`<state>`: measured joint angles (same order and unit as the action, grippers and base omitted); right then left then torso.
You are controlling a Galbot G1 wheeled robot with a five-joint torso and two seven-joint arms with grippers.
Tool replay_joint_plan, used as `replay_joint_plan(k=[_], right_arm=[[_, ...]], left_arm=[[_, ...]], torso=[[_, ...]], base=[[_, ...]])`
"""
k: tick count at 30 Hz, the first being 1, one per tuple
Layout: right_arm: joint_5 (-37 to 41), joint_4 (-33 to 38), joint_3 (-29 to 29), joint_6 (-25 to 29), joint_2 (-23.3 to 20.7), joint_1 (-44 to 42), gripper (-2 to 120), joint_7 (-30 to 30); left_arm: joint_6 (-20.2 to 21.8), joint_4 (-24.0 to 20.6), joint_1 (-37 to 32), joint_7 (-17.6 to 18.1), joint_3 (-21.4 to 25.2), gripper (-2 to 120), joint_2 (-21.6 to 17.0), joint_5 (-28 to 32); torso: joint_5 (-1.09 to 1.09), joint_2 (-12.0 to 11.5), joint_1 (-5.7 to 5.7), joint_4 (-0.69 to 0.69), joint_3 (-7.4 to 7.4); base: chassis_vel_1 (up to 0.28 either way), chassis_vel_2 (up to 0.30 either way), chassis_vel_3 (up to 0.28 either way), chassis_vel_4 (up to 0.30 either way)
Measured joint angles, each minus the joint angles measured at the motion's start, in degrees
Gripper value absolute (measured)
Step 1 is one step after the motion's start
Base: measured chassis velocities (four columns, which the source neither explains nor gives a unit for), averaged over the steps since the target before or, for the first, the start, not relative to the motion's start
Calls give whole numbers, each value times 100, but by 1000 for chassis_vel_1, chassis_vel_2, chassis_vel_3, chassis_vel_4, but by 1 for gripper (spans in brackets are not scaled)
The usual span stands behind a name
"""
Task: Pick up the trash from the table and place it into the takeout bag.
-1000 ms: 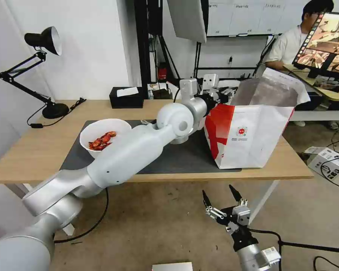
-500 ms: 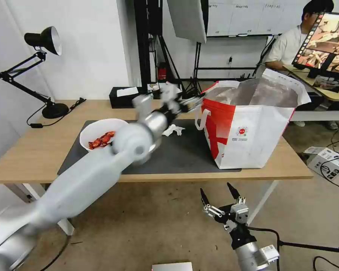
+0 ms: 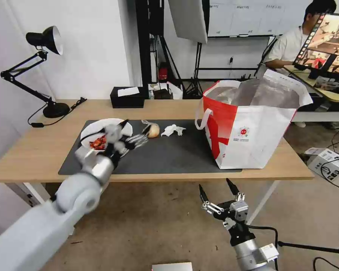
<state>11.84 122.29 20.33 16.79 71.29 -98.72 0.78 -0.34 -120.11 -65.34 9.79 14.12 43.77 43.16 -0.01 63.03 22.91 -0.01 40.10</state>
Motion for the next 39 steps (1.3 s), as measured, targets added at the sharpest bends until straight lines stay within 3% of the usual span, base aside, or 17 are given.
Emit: replay_joint_plan(k=[5, 7, 11, 27, 39], right_arm=[[-9, -12, 22, 24, -10, 5, 100, 3], [-13, -51, 24, 40, -12, 15, 100, 9], [-42, -94, 28, 80, 11, 28, 100, 30], [-528, -130, 183, 266, 309, -202, 100, 219], [-596, -218, 145, 257, 339, -201, 100, 193]], left_arm=[[-202, -112, -868, -122, 634, 100, 268, -456], [-320, -169, -1412, -222, 1056, 100, 520, -801], [-474, -162, -2103, -326, 1441, 100, 880, -1272], [-589, 152, -2876, -357, 1514, 100, 1477, -1863], [-628, 181, -3015, -403, 1613, 100, 1484, -1905]], torso=[[-2, 0, 0, 1, 0], [2, 0, 0, 0, 0], [2, 0, 0, 1, 0], [1, 0, 1, 0, 0], [1, 0, 1, 0, 0]], base=[[0, 0, 0, 0], [0, 0, 0, 0], [0, 0, 0, 0], [0, 0, 0, 0], [0, 0, 0, 0]])
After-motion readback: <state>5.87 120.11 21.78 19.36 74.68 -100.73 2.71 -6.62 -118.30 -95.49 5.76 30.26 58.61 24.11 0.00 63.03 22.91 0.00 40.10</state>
